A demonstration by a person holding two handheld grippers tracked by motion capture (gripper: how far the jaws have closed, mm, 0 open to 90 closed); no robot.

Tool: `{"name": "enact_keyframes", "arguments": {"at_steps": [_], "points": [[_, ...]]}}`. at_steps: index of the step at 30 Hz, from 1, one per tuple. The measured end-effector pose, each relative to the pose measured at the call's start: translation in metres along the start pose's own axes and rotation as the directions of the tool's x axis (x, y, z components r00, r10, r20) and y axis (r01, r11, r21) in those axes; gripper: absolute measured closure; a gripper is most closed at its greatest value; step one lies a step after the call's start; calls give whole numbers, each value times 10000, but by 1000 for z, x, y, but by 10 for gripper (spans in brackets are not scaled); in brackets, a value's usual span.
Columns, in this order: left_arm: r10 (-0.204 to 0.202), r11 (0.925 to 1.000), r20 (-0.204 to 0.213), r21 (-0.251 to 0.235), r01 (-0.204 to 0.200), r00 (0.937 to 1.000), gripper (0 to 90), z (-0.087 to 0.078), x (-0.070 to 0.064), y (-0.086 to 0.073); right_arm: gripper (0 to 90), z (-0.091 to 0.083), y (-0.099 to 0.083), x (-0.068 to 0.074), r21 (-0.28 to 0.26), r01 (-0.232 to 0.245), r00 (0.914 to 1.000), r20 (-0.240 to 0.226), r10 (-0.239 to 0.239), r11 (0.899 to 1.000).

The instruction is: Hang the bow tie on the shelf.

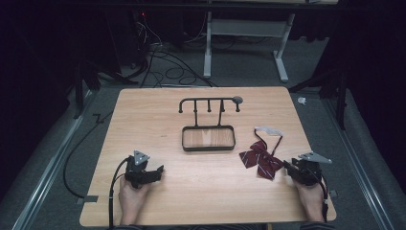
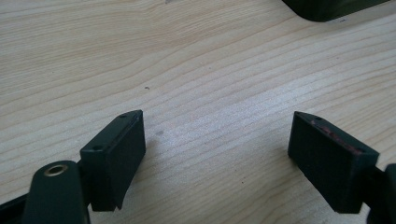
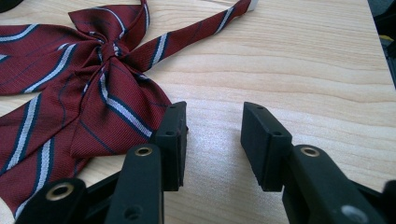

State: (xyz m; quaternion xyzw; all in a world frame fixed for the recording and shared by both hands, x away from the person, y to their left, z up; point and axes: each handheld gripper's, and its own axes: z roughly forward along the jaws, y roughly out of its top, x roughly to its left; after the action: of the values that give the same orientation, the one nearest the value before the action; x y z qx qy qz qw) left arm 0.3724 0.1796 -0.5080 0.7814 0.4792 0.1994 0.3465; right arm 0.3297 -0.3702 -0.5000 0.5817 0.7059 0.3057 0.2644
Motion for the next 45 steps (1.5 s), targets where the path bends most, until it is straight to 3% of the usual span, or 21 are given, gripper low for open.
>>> {"name": "enact_keyframes", "arguments": {"at_steps": [13, 21, 25, 31, 36, 45], "points": [[-2, 10000, 1, -1, 2, 10000, 195, 0, 0, 0, 621, -1, 0, -2, 19, 38, 9999, -151, -38, 10000], [-4, 10000, 2, -1, 4, 10000, 195, 0, 0, 0, 612, -5, 0, -5, 1, -312, 9995, 106, 312, 9995], [-5, 10000, 5, -3, 5, 10000, 195, 0, 0, 0, 626, -10, 2, -3, -164, -412, 9991, 18, 412, 9990], [1, 10000, 5, -1, -1, 10000, 194, 0, 0, 0, 637, -17, 14, 4, -530, -341, 9990, -319, 325, 9980], [4, 10000, 6, 6, -4, 10000, 194, 0, 0, 0, 636, -19, 25, 7, -912, -96, 9996, -259, 73, 9958], [7, 10000, 7, 6, -7, 10000, 194, 0, 0, 0, 638, -11, 42, 14, -943, -142, 9995, -296, 114, 9954]]}}
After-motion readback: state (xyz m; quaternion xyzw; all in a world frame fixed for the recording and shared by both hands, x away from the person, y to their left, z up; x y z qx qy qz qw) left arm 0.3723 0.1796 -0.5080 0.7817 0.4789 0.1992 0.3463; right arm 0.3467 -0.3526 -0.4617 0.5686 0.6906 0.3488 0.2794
